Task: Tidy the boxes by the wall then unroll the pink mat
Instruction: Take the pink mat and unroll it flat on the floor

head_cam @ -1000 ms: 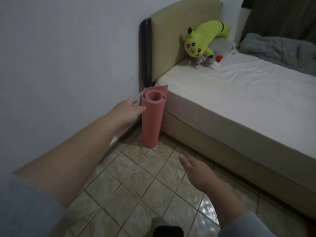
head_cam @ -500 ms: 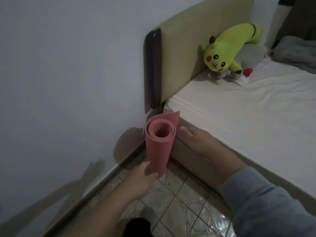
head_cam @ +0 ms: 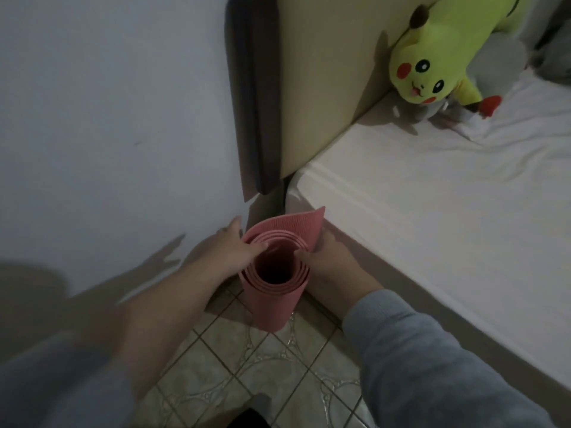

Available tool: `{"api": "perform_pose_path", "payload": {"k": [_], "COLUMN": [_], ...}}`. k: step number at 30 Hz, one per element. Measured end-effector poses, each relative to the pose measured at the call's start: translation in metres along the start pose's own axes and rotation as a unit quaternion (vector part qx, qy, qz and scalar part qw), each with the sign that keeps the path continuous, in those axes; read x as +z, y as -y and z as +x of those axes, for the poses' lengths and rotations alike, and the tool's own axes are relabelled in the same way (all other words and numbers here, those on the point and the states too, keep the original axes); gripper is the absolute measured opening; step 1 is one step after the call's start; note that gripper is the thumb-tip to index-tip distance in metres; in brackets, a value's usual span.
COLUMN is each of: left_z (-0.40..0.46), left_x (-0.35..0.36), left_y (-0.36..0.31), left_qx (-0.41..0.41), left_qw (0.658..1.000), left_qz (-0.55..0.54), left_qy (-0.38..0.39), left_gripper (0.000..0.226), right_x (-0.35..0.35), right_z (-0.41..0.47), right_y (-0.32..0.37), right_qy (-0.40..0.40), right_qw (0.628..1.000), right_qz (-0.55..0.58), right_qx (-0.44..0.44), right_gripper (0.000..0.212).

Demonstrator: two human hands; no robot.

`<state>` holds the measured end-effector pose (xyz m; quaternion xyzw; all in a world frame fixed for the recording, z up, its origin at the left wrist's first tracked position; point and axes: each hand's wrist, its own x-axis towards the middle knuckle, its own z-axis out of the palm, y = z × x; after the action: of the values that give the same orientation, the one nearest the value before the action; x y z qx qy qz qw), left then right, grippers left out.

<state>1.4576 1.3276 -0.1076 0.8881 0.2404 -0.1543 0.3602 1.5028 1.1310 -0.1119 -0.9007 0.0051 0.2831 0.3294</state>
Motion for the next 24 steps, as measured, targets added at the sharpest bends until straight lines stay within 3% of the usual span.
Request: {"api": "perform_pose_path", "payload": {"k": [4, 12, 15, 17, 24], "left_z": [0.043, 0.069, 0.073, 0.072, 0.039], "left_x": [0.025, 0.054, 0.055, 0.055, 0.051], "left_y": [0.007, 0.052, 0.054, 0.051, 0.047], "left_qx": [-0.022, -0.03, -0.016, 0.016, 0.068], "left_qw": [0.997, 0.988, 0.981, 0.985, 0.991], "left_qz": [-0.06, -0.138, -0.158, -0.117, -0.054], "left_qy": [0.044, 0.07, 0.115, 0.125, 0.101], "left_gripper": [0.107, 0.115, 0.095, 0.074, 0.054], "right_x": [0.029, 0.061, 0.067, 0.07, 0.069], "right_z": [0.026, 0.059, 0.06, 0.061, 0.042], "right_y": [-0.014, -0.03, -0.036, -0.038, -0.047], "right_qy": [0.002, 0.014, -0.008, -0.028, -0.036], "right_qw": [0.999, 0.993, 0.994, 0.996, 0.998], "right_qz": [0.037, 0.094, 0.095, 0.077, 0.061], "right_qx": [0.036, 0.065, 0.046, 0.029, 0.004], "right_gripper": [0.102, 0.1, 0.068, 0.047, 0.043]}}
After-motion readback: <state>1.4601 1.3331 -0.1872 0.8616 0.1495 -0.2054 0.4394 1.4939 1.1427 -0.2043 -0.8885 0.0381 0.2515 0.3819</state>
